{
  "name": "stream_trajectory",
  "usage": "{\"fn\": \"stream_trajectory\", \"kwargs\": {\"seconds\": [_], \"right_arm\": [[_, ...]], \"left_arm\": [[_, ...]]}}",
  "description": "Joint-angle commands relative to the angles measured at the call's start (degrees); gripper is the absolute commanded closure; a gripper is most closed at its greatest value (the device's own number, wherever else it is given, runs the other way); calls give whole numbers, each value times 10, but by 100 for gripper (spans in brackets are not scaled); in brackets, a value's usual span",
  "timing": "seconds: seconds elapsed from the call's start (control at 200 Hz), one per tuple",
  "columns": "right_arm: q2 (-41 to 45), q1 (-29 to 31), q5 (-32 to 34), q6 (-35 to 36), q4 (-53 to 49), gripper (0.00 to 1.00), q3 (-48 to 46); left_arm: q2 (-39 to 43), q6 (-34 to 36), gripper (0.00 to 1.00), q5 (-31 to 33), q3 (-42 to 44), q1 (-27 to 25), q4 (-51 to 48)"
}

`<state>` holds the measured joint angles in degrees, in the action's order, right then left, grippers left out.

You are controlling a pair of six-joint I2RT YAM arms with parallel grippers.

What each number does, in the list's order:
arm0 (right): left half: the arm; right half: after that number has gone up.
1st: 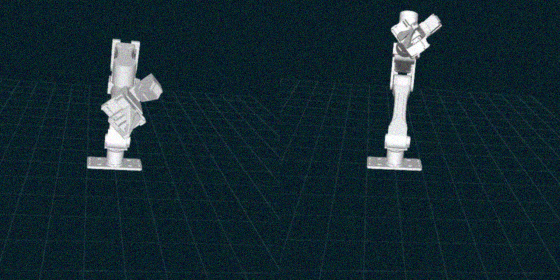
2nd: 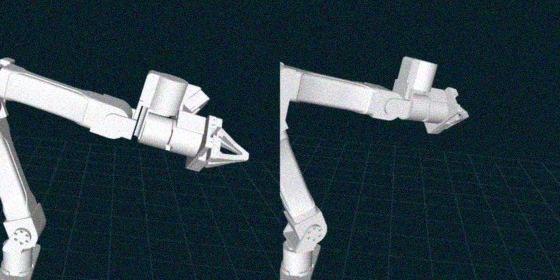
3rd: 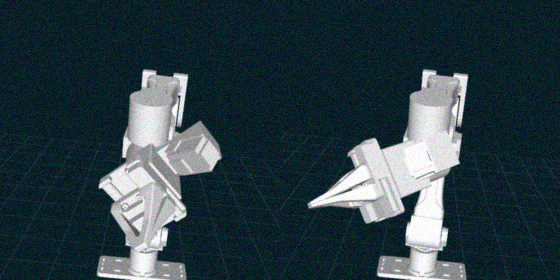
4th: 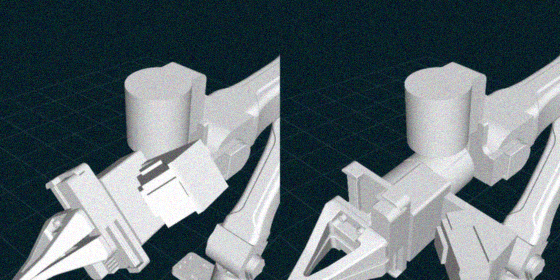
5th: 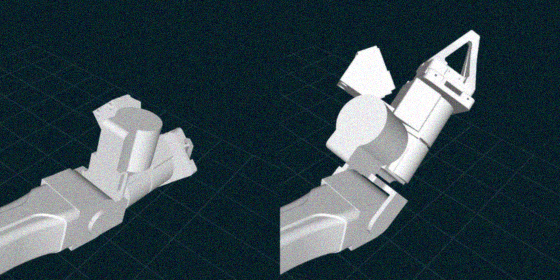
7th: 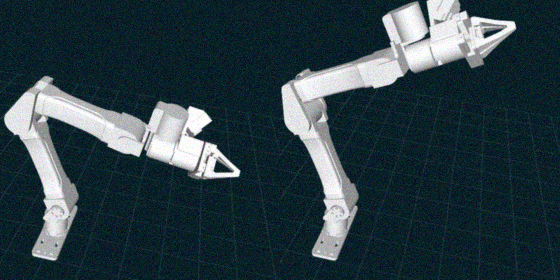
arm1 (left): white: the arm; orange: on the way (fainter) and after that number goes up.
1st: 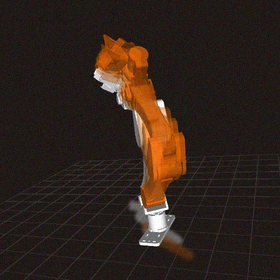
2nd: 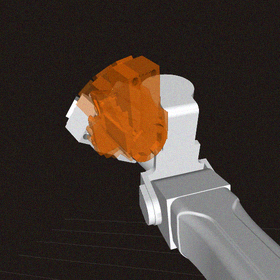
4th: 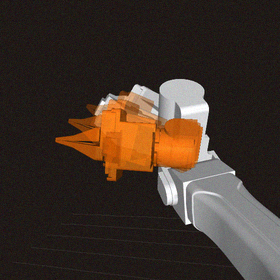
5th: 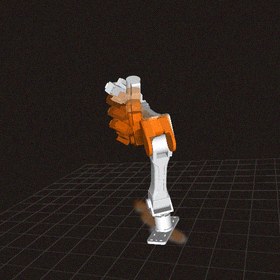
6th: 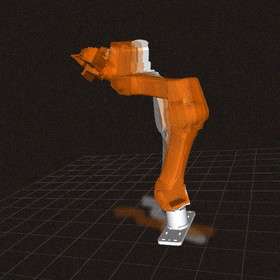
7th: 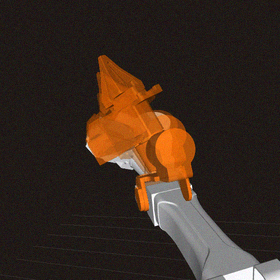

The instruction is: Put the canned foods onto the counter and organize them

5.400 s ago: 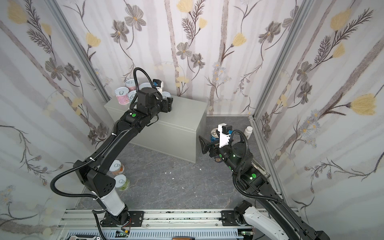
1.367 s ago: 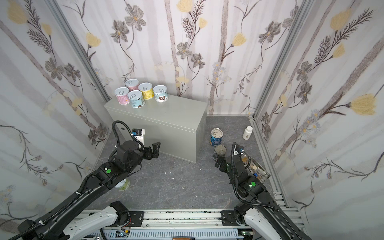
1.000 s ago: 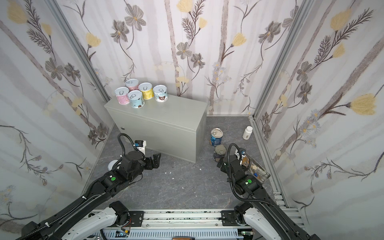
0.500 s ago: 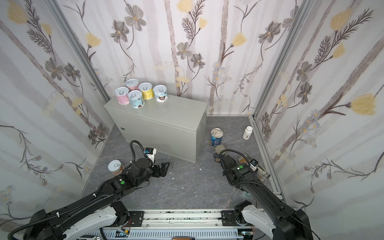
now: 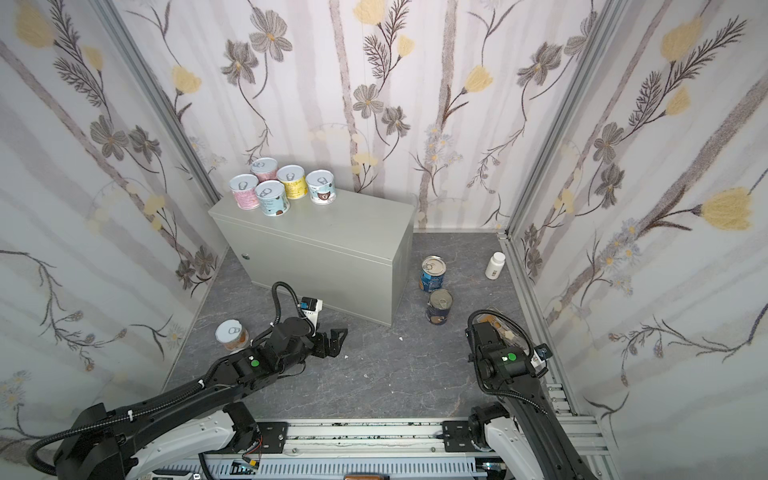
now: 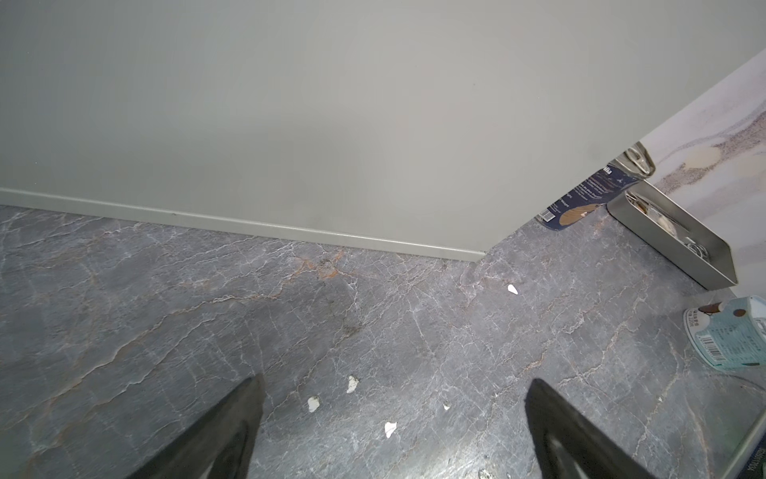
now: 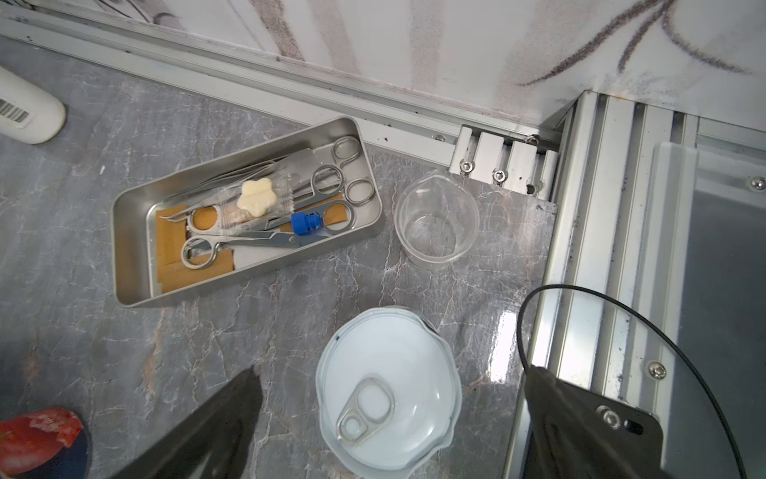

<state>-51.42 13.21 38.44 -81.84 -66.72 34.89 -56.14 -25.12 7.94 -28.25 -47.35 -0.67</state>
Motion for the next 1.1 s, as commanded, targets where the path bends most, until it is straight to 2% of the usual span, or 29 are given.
{"fn": "stream_trajectory", "kwargs": {"seconds": [0.0, 0.165, 0.375, 1.094], "right_arm": [[2, -12, -6, 13, 28, 0, -1], [-1, -33, -19, 39, 56, 0, -1], [-14, -62, -96, 70, 125, 0, -25], [-77, -75, -161, 128, 246, 0, -64]], "left_arm": [[-4, -5, 0, 2, -3, -3, 25], [-10, -6, 0, 2, -3, -7, 28], [-17, -5, 0, -1, -9, -11, 28], [-38, -1, 0, 3, -15, -11, 27]]}}
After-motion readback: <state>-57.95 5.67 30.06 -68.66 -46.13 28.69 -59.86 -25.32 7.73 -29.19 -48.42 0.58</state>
